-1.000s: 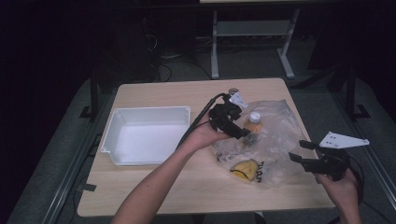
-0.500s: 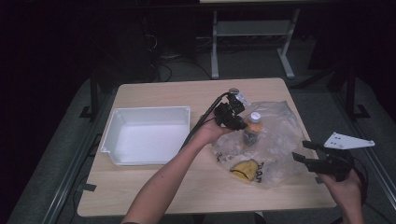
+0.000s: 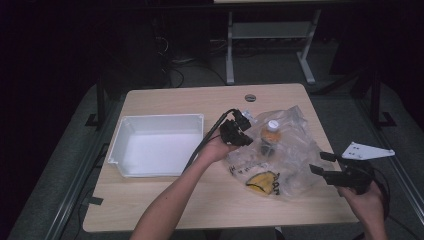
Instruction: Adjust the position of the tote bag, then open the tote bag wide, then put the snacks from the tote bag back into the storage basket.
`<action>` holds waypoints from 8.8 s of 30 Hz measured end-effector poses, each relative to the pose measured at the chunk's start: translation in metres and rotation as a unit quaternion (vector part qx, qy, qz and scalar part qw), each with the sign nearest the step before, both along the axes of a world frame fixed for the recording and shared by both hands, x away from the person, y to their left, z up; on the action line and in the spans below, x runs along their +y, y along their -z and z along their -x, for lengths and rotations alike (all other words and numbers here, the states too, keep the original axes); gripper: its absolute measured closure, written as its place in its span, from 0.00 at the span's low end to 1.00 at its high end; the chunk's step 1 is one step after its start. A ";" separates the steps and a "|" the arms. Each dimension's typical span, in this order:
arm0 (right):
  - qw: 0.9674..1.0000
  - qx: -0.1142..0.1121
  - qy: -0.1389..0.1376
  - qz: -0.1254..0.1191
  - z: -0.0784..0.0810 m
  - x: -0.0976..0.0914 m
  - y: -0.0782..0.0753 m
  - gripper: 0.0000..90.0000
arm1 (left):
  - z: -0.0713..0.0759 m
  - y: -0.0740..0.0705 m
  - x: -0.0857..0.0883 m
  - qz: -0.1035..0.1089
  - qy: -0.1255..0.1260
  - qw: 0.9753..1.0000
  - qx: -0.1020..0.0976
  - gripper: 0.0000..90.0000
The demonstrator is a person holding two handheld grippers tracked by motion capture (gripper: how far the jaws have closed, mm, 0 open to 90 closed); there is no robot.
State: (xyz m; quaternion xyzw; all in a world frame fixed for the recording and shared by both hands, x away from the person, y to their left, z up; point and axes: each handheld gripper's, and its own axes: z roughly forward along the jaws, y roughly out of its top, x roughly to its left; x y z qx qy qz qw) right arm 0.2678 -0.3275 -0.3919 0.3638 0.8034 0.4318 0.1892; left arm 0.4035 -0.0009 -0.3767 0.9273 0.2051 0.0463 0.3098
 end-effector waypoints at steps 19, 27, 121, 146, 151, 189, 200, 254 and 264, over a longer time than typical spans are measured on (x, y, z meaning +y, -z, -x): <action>1.000 0.009 -0.010 0.002 0.002 0.000 0.003 0.43 | 0.011 0.036 -0.003 -0.034 0.009 0.999 0.023 0.98; 1.000 -0.016 -0.006 0.014 0.013 0.000 -0.017 0.41 | 0.017 0.032 0.003 -0.020 0.011 1.000 0.018 0.95; 0.990 -0.070 -0.124 0.027 -0.024 0.109 -0.006 0.89 | 0.025 -0.052 -0.049 0.011 0.051 0.998 -0.023 0.64; 0.994 -0.033 -0.107 0.013 -0.026 0.070 -0.028 0.58 | 0.020 -0.054 -0.016 0.005 0.041 0.997 -0.060 1.00; 0.994 -0.034 -0.106 0.010 -0.027 0.064 -0.034 0.56 | 0.019 -0.055 -0.011 0.007 0.036 0.997 -0.062 1.00; 0.994 -0.006 -0.105 -0.005 -0.034 0.032 -0.055 0.45 | 0.007 -0.048 0.024 0.006 -0.003 0.998 -0.059 1.00; 0.995 -0.001 -0.097 0.010 -0.039 0.025 -0.059 0.45 | 0.005 -0.041 0.030 -0.002 -0.005 0.998 -0.057 1.00; 0.981 0.073 -0.152 0.098 -0.137 0.052 -0.057 1.00 | -0.022 -0.030 0.031 -0.001 -0.020 0.999 -0.048 1.00; 0.984 0.064 -0.139 0.093 -0.145 0.048 -0.069 1.00 | -0.028 -0.043 0.029 0.006 -0.017 0.999 -0.050 1.00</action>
